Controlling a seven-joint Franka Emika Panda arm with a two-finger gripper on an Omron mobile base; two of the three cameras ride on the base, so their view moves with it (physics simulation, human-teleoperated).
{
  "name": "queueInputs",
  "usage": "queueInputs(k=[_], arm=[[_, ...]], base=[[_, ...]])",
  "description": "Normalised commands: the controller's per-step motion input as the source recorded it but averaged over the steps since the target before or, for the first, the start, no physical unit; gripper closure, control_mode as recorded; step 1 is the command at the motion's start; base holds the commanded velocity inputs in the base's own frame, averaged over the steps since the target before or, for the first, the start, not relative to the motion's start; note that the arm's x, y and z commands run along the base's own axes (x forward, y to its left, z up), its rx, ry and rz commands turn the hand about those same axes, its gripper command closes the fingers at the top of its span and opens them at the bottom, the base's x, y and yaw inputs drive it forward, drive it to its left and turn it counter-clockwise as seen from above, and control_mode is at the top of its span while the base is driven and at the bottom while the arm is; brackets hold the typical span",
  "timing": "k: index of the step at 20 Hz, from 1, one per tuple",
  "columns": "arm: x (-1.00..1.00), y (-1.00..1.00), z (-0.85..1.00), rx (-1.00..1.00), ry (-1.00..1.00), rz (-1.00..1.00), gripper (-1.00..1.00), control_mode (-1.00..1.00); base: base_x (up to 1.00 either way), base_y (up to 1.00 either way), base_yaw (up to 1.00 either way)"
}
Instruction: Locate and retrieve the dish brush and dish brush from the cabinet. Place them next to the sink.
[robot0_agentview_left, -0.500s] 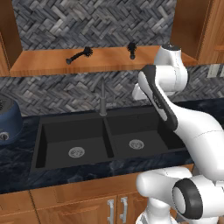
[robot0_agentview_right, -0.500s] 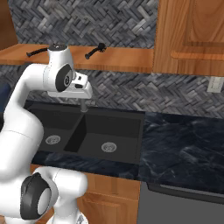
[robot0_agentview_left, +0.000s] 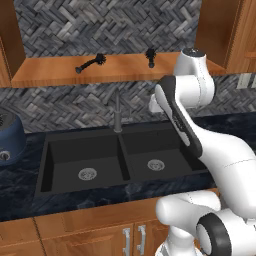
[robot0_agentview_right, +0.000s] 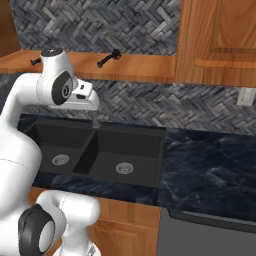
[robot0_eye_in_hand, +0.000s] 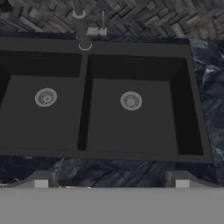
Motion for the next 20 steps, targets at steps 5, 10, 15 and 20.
queueInputs(k=[5, 10, 15, 20], arm=[[-0.07, 0.0, 0.44, -0.01, -0.07, -0.17, -1.0, -1.0], [-0.01, 0.12, 0.52, 0.0, -0.19, -0.25, -1.0, -1.0], [0.16, 0.02, 0.37, 0.0, -0.21, -0.18, -1.0, -1.0], [0.33, 0.0, 0.46, 0.0, -0.17, -0.01, -1.0, -1.0]], base=[[0.0, 0.0, 0.0], [0.0, 0.0, 0.0], [0.0, 0.0, 0.0], [0.0, 0.0, 0.0]])
